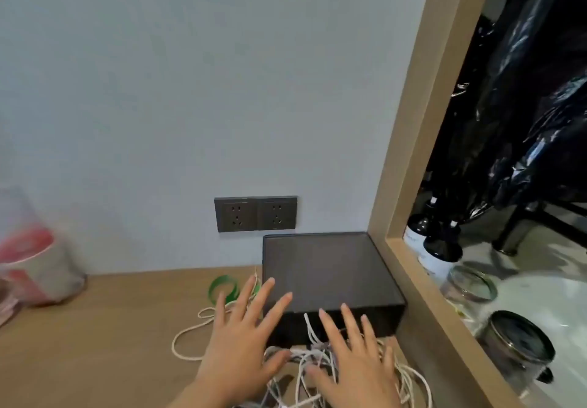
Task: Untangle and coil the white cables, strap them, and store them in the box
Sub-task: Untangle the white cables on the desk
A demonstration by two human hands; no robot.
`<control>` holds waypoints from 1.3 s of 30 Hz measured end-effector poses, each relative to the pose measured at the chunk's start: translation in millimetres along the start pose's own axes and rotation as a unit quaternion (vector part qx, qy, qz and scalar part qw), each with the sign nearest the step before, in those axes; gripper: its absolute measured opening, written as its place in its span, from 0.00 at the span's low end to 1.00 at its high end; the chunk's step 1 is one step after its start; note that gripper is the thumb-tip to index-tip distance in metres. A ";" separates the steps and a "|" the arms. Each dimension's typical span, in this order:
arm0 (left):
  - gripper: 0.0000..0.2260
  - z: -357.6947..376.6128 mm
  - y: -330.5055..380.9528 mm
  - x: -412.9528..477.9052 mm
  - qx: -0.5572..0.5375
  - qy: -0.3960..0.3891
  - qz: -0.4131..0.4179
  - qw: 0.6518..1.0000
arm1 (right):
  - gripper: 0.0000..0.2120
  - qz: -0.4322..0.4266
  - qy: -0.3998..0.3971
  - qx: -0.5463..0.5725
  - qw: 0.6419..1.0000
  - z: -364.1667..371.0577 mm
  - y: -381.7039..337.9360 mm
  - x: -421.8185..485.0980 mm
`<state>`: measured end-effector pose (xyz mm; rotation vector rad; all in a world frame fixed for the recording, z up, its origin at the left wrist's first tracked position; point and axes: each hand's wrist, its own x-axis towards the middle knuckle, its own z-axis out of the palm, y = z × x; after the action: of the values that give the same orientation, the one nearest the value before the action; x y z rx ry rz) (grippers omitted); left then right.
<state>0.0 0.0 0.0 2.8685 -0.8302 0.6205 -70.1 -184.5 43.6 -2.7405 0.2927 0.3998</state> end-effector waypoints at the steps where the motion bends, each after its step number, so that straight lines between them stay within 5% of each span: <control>1: 0.39 7.3 2.0 -4.1 -0.015 -0.004 0.002 1.000 | 0.37 -0.011 -0.038 0.005 0.999 4.8 -2.9 -1.0; 18: 0.29 68.7 6.8 -54.0 -0.050 0.051 -0.044 0.996 | 0.33 -0.083 0.225 -0.087 0.967 94.1 28.0 27.1; 23: 0.34 62.5 7.5 -60.4 -0.081 -0.040 -0.101 0.991 | 0.30 -0.092 0.232 -0.089 0.964 101.7 23.9 26.8; 31: 0.17 57.1 4.5 -53.5 -0.182 -0.094 -0.152 0.967 | 0.25 -0.039 0.163 -0.053 0.984 82.9 7.8 25.4; 36: 0.13 59.7 -1.6 -53.4 -0.213 -0.043 -0.159 0.963 | 0.14 -0.072 0.330 -0.099 0.936 92.0 -14.1 31.0; 39: 0.11 59.0 -8.5 -53.5 -0.210 -0.055 -0.151 0.964 | 0.12 -0.107 0.350 -0.060 0.929 96.6 -6.7 32.0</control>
<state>-15.6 21.9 -75.4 2.5733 -0.4485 0.2186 -61.3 -147.2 -50.9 -2.8938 0.1360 -0.6564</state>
